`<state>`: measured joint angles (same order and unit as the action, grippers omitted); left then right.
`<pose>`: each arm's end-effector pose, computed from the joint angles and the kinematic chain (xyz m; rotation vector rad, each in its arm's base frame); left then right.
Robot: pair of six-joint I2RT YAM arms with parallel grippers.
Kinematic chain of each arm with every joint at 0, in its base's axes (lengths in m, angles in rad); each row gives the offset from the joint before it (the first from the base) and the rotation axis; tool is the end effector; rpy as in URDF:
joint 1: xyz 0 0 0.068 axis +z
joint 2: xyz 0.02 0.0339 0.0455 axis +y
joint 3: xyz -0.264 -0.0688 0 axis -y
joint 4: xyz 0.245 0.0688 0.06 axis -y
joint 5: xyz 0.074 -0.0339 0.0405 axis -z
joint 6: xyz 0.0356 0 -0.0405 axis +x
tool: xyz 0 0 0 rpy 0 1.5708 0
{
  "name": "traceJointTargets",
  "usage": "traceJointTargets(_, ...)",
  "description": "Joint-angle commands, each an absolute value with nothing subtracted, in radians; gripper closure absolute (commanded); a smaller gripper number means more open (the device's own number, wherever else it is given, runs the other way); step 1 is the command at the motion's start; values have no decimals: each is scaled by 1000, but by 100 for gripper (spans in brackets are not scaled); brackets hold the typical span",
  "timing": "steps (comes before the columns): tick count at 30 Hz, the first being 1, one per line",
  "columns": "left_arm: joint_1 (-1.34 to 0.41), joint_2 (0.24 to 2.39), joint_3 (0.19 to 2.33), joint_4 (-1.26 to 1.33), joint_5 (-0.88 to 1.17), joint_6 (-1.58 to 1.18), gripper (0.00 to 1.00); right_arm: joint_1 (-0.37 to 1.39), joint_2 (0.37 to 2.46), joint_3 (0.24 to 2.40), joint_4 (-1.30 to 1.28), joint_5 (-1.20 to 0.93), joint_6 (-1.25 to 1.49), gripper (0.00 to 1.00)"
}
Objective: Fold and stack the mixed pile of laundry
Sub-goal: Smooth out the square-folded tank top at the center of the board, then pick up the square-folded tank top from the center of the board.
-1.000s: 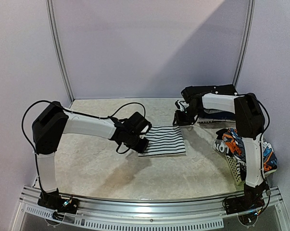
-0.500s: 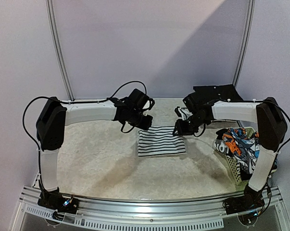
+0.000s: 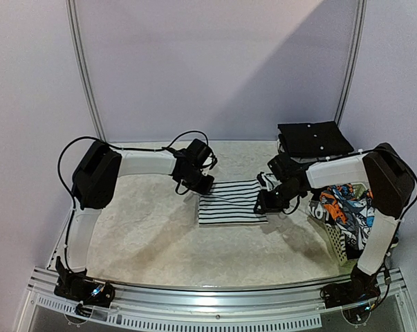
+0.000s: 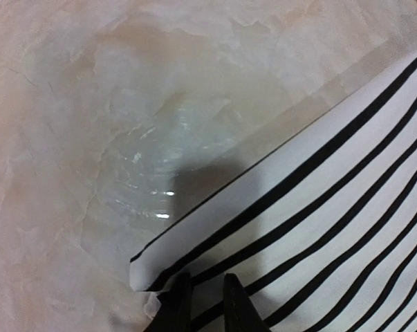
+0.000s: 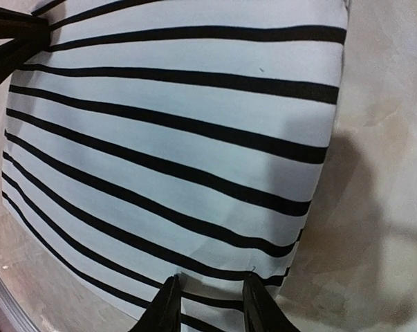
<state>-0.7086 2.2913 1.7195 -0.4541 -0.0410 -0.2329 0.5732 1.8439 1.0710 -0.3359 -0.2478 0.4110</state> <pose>0.3726 -0.3174 0.1361 0.6035 2.5531 -0.2845 0.2951 0.2009 0.1425 -0.3070 2.7697 0.6153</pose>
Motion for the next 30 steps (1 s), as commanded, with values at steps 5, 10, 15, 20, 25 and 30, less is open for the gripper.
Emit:
traceJointTargets(5,-659,2302,1692,-462,-102,-190,83,586,1793,936,-316,-228,462,68)
traceJointTargets(10,-655,2304,1690,-463,-132,-168,83,630,1729,922,-363,-187,481,68)
traceJointTargets(15,-656,2237,1649,-447,-161,-158,83,670,1623,928,-427,-135,508,66)
traceJointTargets(20,-683,2111,1594,-442,-227,-121,80,672,1499,950,-462,-59,519,60)
traceJointTargets(25,-794,1932,1455,-308,-462,20,58,671,1412,923,-387,35,544,53)
traceJointTargets(30,-913,1809,1291,-76,-522,242,13,654,1383,885,-306,34,574,43)
